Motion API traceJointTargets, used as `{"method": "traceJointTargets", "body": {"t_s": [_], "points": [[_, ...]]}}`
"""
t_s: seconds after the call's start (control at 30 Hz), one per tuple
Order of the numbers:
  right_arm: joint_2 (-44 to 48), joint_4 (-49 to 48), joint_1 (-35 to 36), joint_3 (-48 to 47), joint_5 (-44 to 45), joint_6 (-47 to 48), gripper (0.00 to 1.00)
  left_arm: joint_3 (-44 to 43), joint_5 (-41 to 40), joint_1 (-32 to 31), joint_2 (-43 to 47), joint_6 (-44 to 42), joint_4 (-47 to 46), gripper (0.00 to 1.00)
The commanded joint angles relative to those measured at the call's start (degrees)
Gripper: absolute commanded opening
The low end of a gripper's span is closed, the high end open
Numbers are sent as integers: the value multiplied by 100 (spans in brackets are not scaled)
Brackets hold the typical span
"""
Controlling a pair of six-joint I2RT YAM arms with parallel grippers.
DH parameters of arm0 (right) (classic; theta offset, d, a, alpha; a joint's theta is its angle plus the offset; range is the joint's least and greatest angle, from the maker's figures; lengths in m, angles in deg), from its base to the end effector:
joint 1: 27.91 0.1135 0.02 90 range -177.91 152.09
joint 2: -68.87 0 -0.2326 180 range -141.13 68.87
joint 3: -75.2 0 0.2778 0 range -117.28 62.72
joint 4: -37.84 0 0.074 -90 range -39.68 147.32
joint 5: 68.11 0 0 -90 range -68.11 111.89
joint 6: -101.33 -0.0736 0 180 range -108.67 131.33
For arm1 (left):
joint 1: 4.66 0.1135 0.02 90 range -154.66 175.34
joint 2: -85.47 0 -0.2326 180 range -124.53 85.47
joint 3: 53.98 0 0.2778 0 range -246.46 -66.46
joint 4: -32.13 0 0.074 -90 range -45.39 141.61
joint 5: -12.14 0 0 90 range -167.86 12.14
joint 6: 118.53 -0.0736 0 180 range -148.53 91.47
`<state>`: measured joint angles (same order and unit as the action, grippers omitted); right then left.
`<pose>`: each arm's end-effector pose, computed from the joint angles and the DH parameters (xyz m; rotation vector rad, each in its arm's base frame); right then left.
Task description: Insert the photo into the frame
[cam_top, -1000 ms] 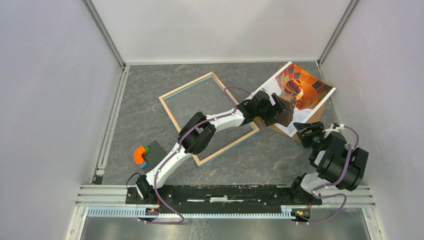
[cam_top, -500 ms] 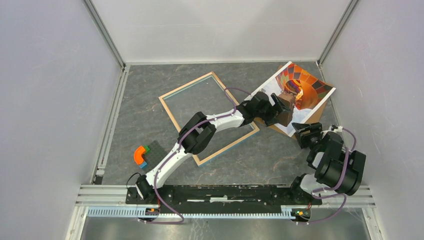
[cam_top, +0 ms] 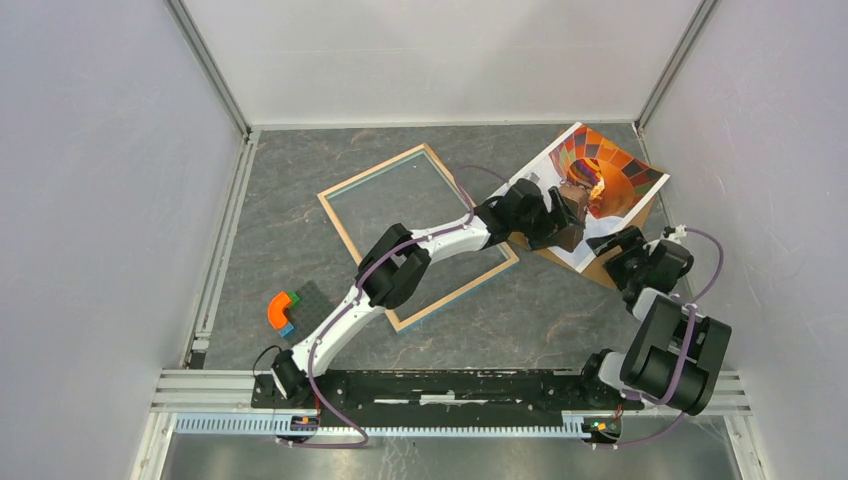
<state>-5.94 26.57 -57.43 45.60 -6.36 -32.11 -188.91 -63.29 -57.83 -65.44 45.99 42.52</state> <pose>0.2521 -0.1027 0.0633 1.0415 1.8907 0.6724 0.3571 -0.5077 0.0856 -0.2622 2.4374 -1.4986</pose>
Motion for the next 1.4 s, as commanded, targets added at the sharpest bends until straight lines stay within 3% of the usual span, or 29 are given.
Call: {"method": "traceJointTargets", "body": {"t_s": [0.0,0.23,0.37,0.47,0.57,0.8,1.0,1.37], "points": [[174,1339,-43,-587,693,1680,89,-565,86,16,166,-1836,980,96],[-86,1413,-63,-1186,670,1884,96,-672,-62,217,453,-2803,385,98],[-297,969,54,-1206,-23,1533,96,-707,231,628,323,-2432,231,97],[-265,961,369,-1223,10,1711,95,-831,549,892,273,-2473,293,96],[-349,951,598,-1309,-32,1888,93,-897,511,1039,412,-3033,794,96],[-681,1252,877,-1460,229,2196,87,-903,-501,1154,753,-4341,1851,97],[-809,1387,884,-1478,433,2236,86,-990,-1302,1322,661,-4170,2485,94],[-1085,1221,886,-1353,373,2230,86,-835,-1569,1306,574,-4120,2427,94]]}}
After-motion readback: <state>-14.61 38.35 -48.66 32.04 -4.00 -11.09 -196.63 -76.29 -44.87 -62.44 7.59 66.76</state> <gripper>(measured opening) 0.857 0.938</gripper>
